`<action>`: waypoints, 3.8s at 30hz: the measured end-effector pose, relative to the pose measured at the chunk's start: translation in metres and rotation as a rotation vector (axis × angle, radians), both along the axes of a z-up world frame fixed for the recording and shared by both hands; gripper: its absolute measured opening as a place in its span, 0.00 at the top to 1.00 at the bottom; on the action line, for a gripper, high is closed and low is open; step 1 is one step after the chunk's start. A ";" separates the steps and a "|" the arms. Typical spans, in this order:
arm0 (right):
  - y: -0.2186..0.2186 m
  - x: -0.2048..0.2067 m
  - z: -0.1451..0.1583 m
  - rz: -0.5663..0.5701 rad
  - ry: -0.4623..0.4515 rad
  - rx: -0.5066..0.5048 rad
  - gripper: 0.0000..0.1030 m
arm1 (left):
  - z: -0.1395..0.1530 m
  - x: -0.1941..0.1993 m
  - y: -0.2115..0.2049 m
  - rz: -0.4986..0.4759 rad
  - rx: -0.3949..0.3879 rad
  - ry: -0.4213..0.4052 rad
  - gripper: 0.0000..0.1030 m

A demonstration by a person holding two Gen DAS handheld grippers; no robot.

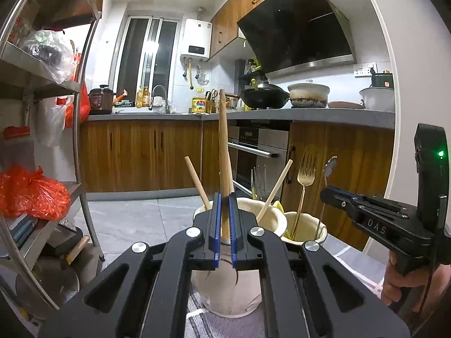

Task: Organize utensils
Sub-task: 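Lower the spoon into the shorter cup while the left releases chopstick into taller cup, then pull both open grippers back from the holder toward the cloth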

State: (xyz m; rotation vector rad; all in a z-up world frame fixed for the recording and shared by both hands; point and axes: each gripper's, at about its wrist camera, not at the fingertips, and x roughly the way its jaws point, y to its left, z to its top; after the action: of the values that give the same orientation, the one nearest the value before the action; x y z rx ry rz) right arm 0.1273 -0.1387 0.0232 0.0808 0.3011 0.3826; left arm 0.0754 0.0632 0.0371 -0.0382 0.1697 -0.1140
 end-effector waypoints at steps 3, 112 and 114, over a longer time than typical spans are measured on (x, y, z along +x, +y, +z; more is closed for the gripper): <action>-0.003 0.002 -0.001 0.009 0.019 0.010 0.96 | -0.001 0.001 -0.001 -0.006 0.012 0.008 0.95; -0.048 -0.034 -0.043 0.022 0.267 -0.188 0.05 | -0.039 -0.052 -0.028 0.075 0.049 0.329 0.05; -0.045 -0.034 -0.050 0.024 0.299 -0.225 0.05 | -0.041 -0.051 -0.032 0.070 0.063 0.336 0.05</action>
State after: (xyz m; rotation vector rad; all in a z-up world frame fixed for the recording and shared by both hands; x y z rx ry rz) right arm 0.0935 -0.1833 -0.0263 -0.0872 0.6386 0.3580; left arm 0.0249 0.0312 -0.0039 -0.0002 0.5072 -0.0317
